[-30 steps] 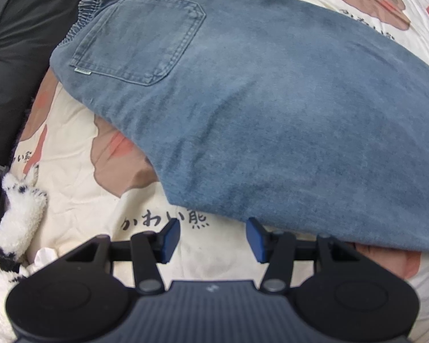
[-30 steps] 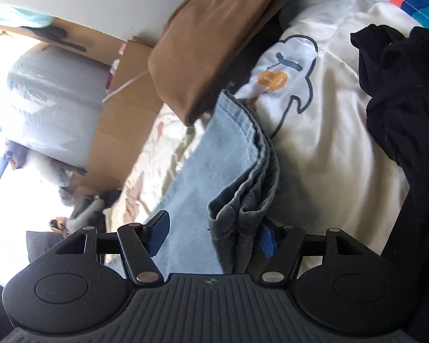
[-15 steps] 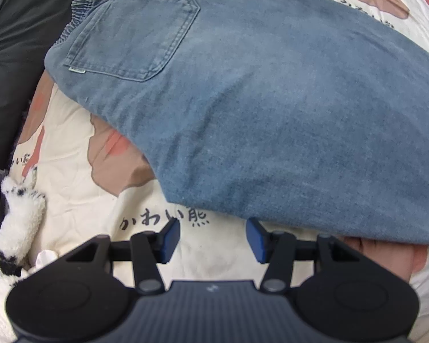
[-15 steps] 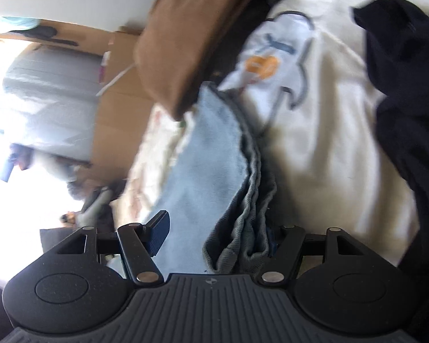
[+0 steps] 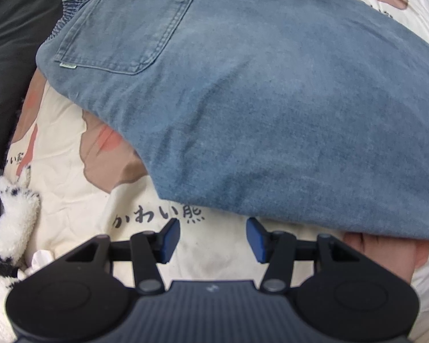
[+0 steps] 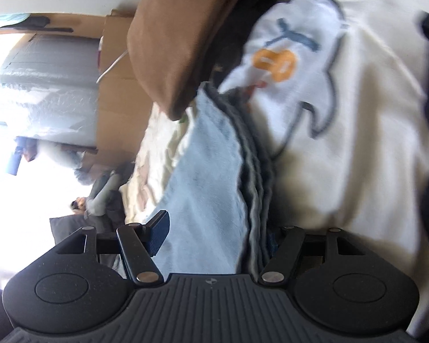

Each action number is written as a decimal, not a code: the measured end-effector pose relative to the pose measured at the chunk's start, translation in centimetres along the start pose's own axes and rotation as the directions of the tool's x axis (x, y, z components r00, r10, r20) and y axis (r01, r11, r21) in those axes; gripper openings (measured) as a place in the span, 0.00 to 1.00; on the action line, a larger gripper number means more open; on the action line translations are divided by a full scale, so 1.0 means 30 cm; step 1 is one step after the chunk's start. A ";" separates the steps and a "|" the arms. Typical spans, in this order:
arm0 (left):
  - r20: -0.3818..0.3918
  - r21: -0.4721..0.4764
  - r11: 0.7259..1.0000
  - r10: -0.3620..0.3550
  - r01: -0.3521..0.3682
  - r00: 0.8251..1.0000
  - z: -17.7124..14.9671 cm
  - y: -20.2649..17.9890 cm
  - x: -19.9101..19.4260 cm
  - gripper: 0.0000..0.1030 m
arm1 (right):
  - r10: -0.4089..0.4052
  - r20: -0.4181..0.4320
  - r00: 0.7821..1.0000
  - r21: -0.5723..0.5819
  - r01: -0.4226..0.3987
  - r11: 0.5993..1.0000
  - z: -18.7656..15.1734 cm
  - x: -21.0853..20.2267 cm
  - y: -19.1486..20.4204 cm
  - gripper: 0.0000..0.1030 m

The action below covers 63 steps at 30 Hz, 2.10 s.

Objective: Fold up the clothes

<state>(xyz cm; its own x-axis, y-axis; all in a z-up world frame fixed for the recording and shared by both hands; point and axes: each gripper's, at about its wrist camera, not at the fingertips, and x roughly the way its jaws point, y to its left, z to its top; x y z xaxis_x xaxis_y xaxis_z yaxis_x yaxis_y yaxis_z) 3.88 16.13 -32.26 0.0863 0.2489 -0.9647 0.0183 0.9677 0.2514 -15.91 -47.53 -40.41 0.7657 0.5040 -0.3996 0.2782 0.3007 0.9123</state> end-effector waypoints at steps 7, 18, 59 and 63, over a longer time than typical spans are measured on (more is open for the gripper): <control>0.001 -0.019 1.000 -0.003 0.003 1.000 -0.004 0.003 0.002 0.53 | -0.023 -0.058 0.998 -0.073 0.019 0.997 0.053 0.047 0.051 0.66; 0.044 -0.077 0.996 -0.031 0.035 0.999 -0.009 0.003 -0.027 0.53 | -0.153 -0.194 0.969 -0.167 0.122 0.979 0.050 0.114 0.049 0.09; 0.200 0.126 0.928 -0.371 0.351 0.907 0.083 0.054 -0.009 0.20 | -0.487 -0.081 0.869 -0.488 0.391 0.780 0.022 0.162 1.040 0.08; 0.185 0.143 0.888 -0.457 0.437 0.870 0.085 0.033 -0.027 0.12 | -0.509 -0.116 0.853 -0.535 0.378 0.755 0.023 0.199 1.181 0.08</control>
<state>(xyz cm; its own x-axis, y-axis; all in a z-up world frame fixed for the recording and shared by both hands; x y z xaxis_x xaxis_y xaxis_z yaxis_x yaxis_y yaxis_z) 6.38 16.77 -31.02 0.2509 -0.2333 -0.9395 0.1967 0.9626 -0.1866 -1.08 -34.44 -10.42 0.4439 0.3705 -0.8159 0.1895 0.8511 0.4895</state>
